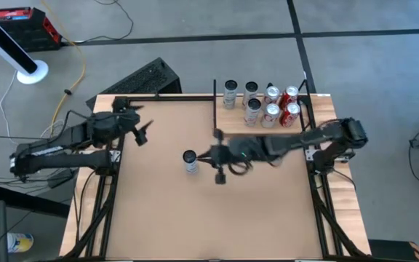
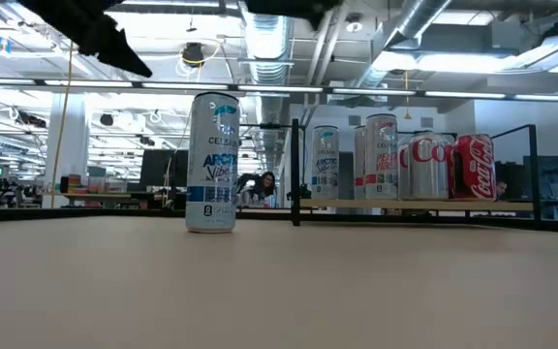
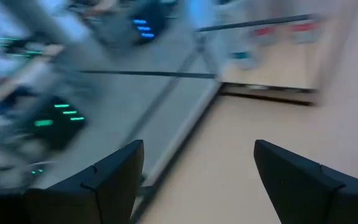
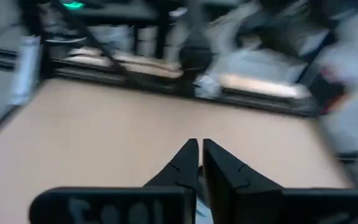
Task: Place canned beverage on shelf
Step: Put the white and blue soda can on the shelf and align it with the other white and blue soda can
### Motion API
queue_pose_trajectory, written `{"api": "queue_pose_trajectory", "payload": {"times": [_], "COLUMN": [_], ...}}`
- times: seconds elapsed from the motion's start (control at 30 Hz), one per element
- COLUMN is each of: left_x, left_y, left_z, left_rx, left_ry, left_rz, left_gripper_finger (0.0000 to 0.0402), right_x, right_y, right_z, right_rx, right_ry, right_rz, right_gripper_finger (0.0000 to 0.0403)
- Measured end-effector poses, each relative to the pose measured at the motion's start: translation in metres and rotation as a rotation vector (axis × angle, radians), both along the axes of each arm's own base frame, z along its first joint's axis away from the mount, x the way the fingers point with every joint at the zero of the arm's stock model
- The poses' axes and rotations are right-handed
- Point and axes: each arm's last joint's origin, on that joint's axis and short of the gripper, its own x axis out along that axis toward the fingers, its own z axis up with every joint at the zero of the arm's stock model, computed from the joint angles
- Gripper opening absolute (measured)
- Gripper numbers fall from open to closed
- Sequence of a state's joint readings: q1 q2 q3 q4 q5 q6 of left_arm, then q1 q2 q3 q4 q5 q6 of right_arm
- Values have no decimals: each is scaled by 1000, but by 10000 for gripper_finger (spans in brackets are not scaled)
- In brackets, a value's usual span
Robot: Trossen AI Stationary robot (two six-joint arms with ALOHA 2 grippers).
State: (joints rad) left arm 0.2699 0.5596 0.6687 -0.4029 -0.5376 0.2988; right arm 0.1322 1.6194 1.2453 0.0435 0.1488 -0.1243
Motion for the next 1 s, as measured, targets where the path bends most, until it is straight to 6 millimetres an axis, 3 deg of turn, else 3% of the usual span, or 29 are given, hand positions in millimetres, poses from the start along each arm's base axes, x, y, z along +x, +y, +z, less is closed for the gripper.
{"api": "queue_pose_trajectory", "payload": {"times": [0.1, 0.2, 0.3, 0.47, 0.7, 0.83, 1.0], "left_x": [-6, -10, -10, -11, -13, -13, -13], "left_y": [6, 10, 11, 12, 12, 12, 12], "left_z": [-5, -11, -10, -10, -11, -11, -11], "left_rx": [82, 118, 143, 231, 201, 200, 188], "left_ry": [22, 47, 66, 189, 154, 153, 135], "left_rz": [134, 228, 225, 232, 309, 310, 315], "left_gripper_finger": [291, 291, 291, 291, 291, 291, 291], "right_x": [10, 22, 34, 55, 72, 74, 74], "right_y": [-21, -30, -33, -33, -33, -36, -49], "right_z": [6, 22, 24, 14, -12, -12, -14], "right_rx": [71, 80, 65, 55, 1, -41, -36], "right_ry": [163, 170, 200, 271, 396, 386, 397], "right_rz": [86, 152, 182, 189, 221, 237, 209], "right_gripper_finger": [70, 98, 135, 214, 313, 348, 362]}}
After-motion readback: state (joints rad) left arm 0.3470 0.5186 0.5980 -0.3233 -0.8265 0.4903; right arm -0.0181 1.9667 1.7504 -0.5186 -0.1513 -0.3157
